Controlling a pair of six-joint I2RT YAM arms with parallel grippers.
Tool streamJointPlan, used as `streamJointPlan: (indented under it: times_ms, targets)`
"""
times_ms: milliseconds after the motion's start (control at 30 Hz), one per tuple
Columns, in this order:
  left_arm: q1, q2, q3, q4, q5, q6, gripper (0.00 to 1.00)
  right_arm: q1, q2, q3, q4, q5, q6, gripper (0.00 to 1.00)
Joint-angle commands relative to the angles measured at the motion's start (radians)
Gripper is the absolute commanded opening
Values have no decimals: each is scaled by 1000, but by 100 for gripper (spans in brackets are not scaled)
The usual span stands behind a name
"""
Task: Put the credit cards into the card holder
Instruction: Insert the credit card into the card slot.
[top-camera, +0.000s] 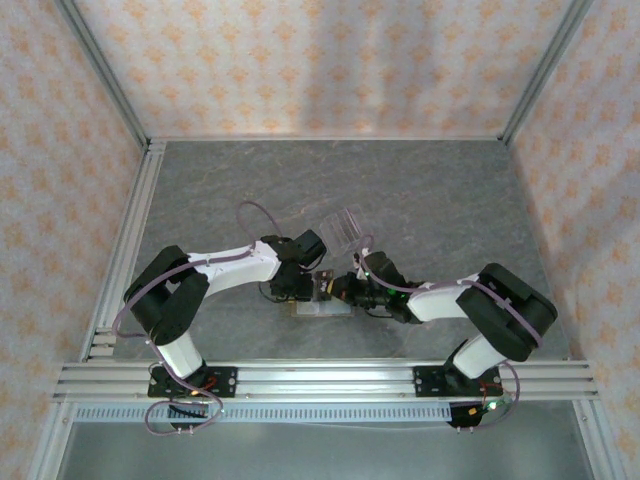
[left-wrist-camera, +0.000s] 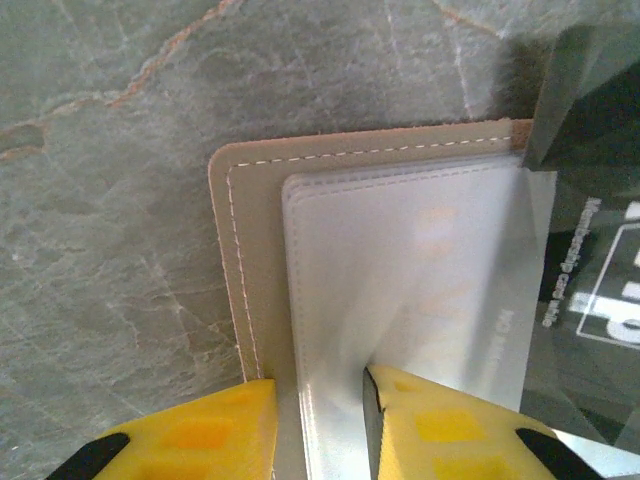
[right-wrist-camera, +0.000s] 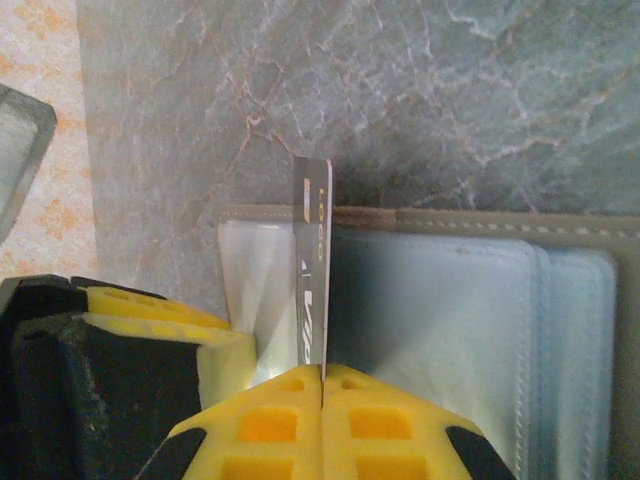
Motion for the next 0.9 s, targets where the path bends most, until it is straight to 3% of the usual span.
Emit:
streamJointPlan:
  times_ms: [0,300,867]
  targets:
    - [-10,6,-27,-25,5,-11,29,9,-43,-30,-77,-1,-34,0]
    - [-10,-2,-38,-17,5,-20,29,28,-79,-27,-186,-22,-90,0]
    - [-20,-20,-48,-9,0,-34,29,55,-28,29,-196,-39,-104,0]
